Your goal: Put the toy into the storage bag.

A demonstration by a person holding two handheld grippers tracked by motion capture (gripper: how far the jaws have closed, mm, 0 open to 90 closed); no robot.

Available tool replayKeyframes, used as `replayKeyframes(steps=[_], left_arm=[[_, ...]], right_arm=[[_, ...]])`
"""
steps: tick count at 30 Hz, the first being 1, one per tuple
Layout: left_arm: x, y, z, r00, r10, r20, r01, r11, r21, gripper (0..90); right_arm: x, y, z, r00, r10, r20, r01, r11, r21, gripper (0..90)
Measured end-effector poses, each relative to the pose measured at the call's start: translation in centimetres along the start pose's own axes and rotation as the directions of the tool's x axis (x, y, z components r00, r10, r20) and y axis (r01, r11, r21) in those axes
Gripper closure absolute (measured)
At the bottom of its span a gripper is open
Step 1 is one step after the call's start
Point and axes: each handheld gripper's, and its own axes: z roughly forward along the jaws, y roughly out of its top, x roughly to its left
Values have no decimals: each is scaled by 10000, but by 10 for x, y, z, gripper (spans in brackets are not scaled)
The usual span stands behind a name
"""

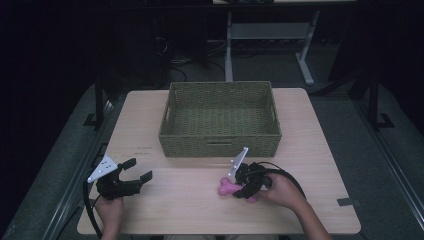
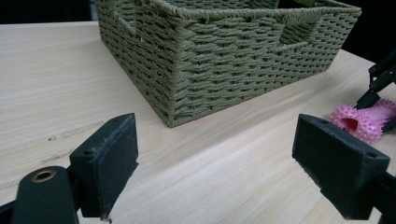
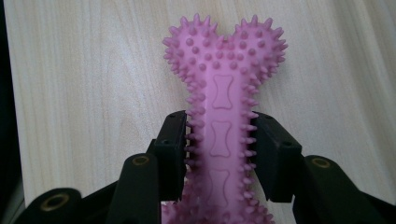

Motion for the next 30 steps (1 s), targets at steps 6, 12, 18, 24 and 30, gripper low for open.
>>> replayKeyframes(steps=[6,12,18,24,30], left_arm=[[1,0,0,10000,-40,7,40,10000,17,139],[0,0,-1,10000,15,-20,-15,10000,-73,139],[0,0,-1,10000,-23,-10,23,10000,-79,139],[0,0,-1,10000,-17,-13,17,10000,-70,139],[0,0,-1,10000,-65,-23,65,9999,-104,139]], right_arm=[[-2,0,-1,9998,-1,-210,2,10000,20,576],[-5,5,-8,9990,-165,-425,170,9998,103,578],[-10,10,-19,9982,-211,-560,218,9997,118,578],[-14,14,-29,9970,-314,-701,316,9995,24,578],[-16,19,-40,9949,-460,-900,446,9988,-182,578]])
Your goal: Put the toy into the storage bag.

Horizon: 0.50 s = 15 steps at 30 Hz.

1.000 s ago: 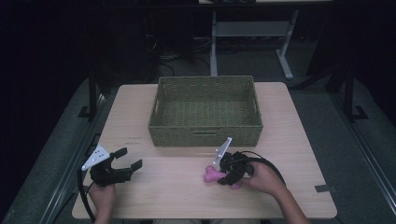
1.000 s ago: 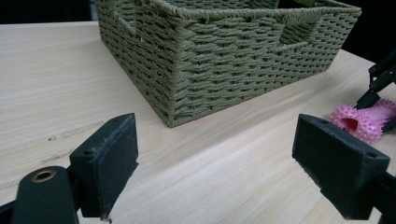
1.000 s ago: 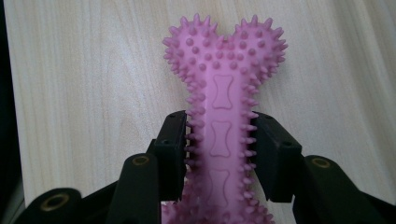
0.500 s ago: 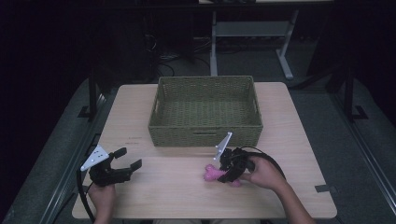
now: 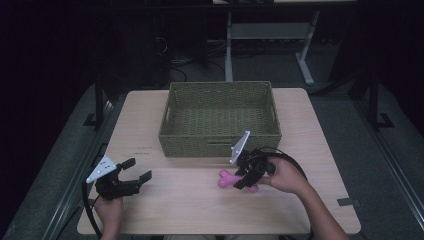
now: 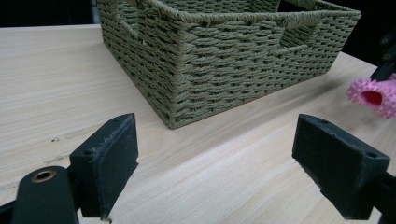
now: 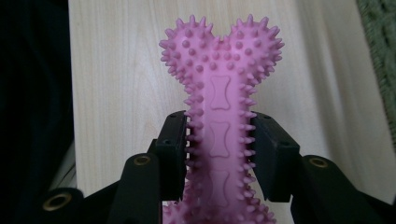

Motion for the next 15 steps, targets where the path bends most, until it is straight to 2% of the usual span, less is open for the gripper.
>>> replayKeyframes(steps=[15], left_arm=[[0,0,1,10000,46,20,-46,10000,52,139]], right_arm=[[-18,6,-34,9999,-7,-114,1,9989,-477,578]])
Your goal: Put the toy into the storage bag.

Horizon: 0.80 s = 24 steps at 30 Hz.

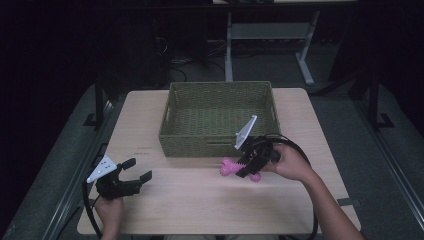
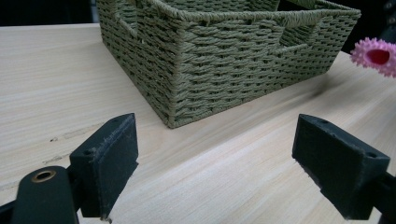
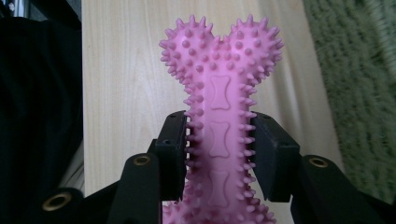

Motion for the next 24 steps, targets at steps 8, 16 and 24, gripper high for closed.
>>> replayKeyframes(steps=[8,16,24], left_arm=[[0,0,0,10000,-34,-9,34,10000,-18,138],[1,0,0,10000,-65,12,65,10000,-29,139],[1,0,1,10000,-98,-10,98,10000,8,139]], right_arm=[[-10,11,-11,9999,-96,-33,96,10000,-20,578],[-19,20,-20,9998,-176,24,177,9998,-53,578],[-31,27,-28,9999,-118,-53,117,9998,-155,578]])
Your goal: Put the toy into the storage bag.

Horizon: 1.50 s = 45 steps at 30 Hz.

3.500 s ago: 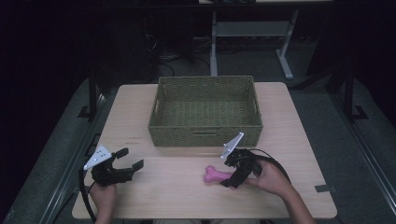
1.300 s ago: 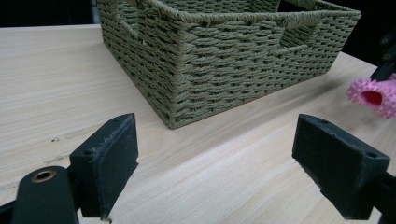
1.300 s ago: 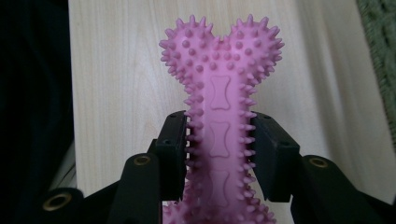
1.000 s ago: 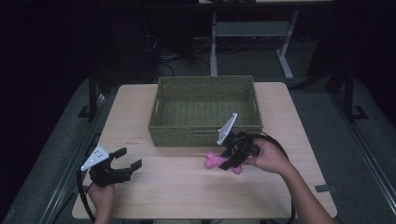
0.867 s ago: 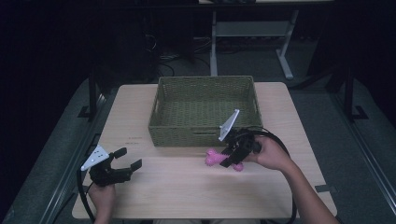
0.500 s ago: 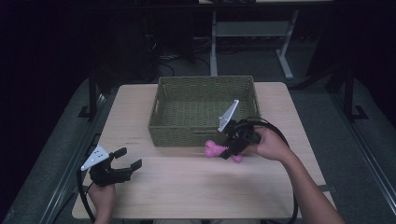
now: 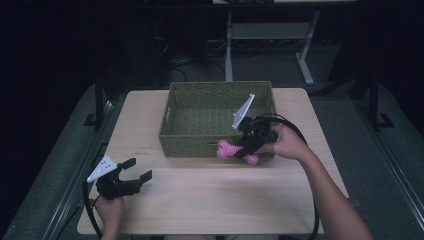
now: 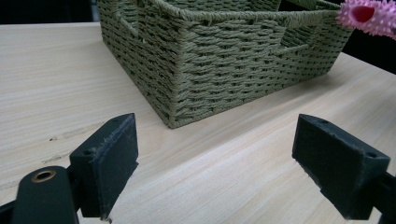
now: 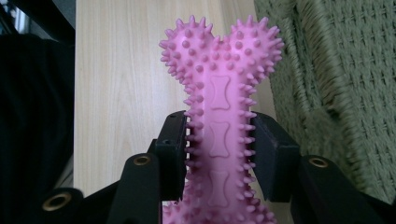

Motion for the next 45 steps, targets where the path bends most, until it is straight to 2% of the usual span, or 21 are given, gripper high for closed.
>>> replayKeyframes(steps=[13,17,27,45], left_arm=[[0,0,1,10000,-6,-35,6,10000,-33,139],[1,1,0,10000,-26,-58,26,10000,-48,139],[1,0,1,9999,-67,-93,66,10000,-60,139],[1,1,2,10000,34,-18,-34,10000,-48,139]], right_arm=[[-14,13,-16,9999,-95,37,96,9997,-211,578],[-18,20,-19,9997,-159,168,159,9999,-10,578],[-30,35,-27,9990,-327,305,328,9995,-28,578],[-64,46,-28,9995,111,284,-118,9996,253,578]])
